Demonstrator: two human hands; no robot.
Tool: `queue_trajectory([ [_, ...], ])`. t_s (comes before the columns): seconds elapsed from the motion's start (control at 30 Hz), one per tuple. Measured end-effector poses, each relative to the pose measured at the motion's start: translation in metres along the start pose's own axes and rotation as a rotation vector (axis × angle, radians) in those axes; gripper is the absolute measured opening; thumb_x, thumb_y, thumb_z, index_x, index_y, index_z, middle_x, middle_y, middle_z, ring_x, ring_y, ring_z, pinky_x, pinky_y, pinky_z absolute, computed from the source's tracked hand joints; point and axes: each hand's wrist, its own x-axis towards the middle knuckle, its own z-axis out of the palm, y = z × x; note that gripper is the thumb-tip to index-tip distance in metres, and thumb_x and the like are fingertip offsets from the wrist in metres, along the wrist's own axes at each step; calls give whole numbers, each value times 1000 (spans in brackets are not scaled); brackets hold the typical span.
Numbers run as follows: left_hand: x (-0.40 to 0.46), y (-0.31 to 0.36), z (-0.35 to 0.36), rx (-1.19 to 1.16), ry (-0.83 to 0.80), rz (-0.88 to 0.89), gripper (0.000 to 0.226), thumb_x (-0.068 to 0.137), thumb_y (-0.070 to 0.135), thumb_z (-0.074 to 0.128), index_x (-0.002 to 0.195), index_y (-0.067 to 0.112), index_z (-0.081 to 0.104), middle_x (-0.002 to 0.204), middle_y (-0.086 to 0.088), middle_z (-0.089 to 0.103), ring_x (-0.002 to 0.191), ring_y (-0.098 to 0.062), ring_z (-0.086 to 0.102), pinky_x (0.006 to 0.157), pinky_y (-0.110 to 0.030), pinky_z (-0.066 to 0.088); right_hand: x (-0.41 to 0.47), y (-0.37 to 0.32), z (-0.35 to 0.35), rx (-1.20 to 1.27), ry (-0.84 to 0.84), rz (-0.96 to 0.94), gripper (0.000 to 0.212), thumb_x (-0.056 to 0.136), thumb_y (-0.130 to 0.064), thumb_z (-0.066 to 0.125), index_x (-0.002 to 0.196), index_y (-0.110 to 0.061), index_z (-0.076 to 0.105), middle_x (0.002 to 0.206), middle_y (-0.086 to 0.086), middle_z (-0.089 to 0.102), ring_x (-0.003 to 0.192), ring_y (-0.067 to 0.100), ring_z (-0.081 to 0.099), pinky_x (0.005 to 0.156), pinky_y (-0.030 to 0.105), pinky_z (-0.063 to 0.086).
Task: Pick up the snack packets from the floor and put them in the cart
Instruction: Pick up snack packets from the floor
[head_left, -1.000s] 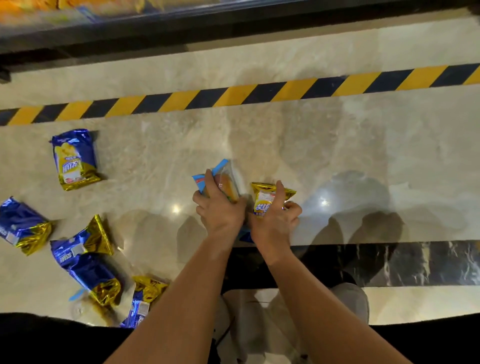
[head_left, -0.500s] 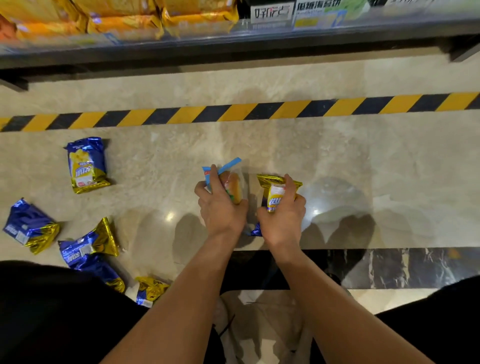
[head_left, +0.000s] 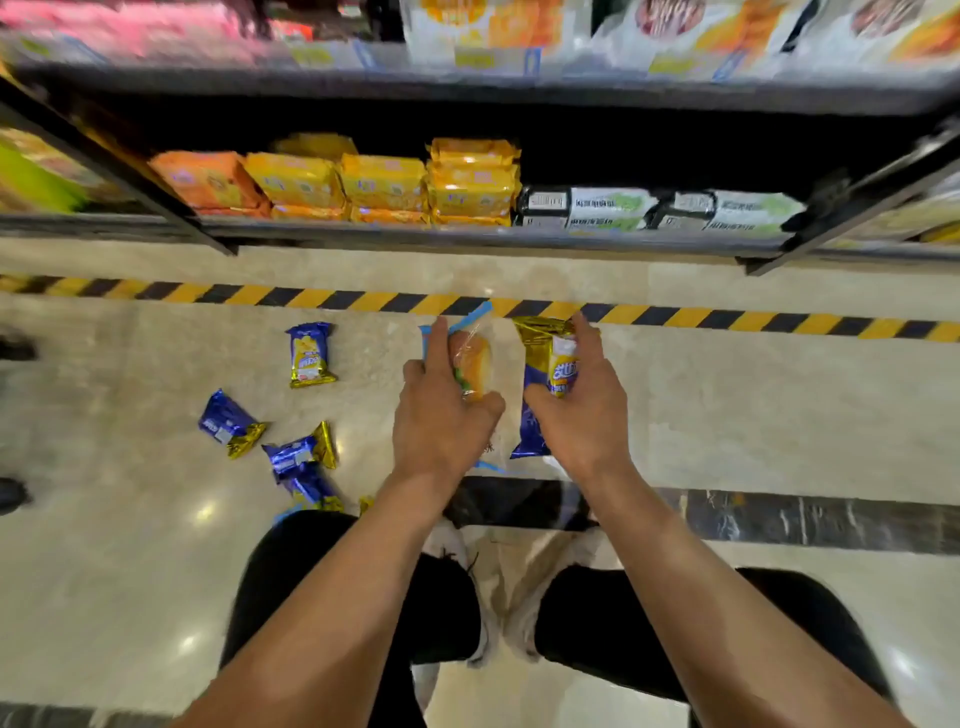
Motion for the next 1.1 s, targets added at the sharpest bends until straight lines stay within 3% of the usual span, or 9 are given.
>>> queue_trajectory([
  [0.2,-81,73,-137,-22,93,20,103,75,30,75,154,39,10,135,-4,45,109,-31,57,85,-39,49,-90,-142,-73,16,-47,-81,91,80,-10,69,154,-34,22,129,-11,45,111,6,49,88,19,39],
  [0.3,-120,105,-198,-23,146,1,101,73,34,74,153,37,12,136,-3,47,117,-30,54,95,-49,46,-123,-202,-99,13,-64,-123,89,79,-9,69,153,-31,25,141,-5,49,118,13,54,91,23,44],
  [0.4,-154,132,-247,-76,193,-19,100,71,38,70,151,39,10,133,-4,44,116,-31,54,97,-56,46,-149,-254,-121,26,-73,-175,87,77,-16,69,151,-34,26,127,-4,57,106,16,61,88,35,54],
  [0.57,-193,162,-311,-126,233,-7,97,71,44,71,146,47,9,134,-1,38,112,-28,53,98,-57,46,-178,-322,-152,37,-70,-274,75,87,-19,70,151,-31,32,113,-3,67,79,9,63,67,28,53],
  [0.67,-211,169,-339,-169,303,28,99,74,38,75,150,43,11,130,2,36,107,-23,51,96,-44,48,-188,-350,-164,40,-76,-345,75,87,-20,70,150,-31,32,117,-4,64,86,8,65,67,21,53],
  [0.73,-224,171,-352,-171,340,63,97,77,31,77,152,37,15,123,6,34,100,-14,46,84,-29,44,-192,-363,-169,31,-90,-406,75,85,-22,72,148,-30,33,120,-4,61,90,8,64,65,15,51],
  [0.83,-244,177,-367,-170,419,110,96,76,25,77,152,33,20,121,3,39,104,-14,46,72,-15,37,-197,-382,-173,31,-145,-480,77,83,-20,74,148,-32,33,125,-4,56,94,8,63,65,16,52],
  [0.97,-270,193,-379,-200,507,0,98,77,27,77,154,30,18,137,-4,37,116,-21,49,82,-20,35,-208,-404,-181,44,-236,-564,78,81,-22,75,146,-37,35,120,-3,52,87,8,61,62,16,49],
  [1.1,-301,205,-376,-223,633,-66,99,77,30,78,155,28,18,141,-5,36,122,-17,43,86,-19,31,-220,-418,-194,5,-377,-625,78,81,-29,74,145,-42,31,122,0,52,89,8,60,65,17,45],
])
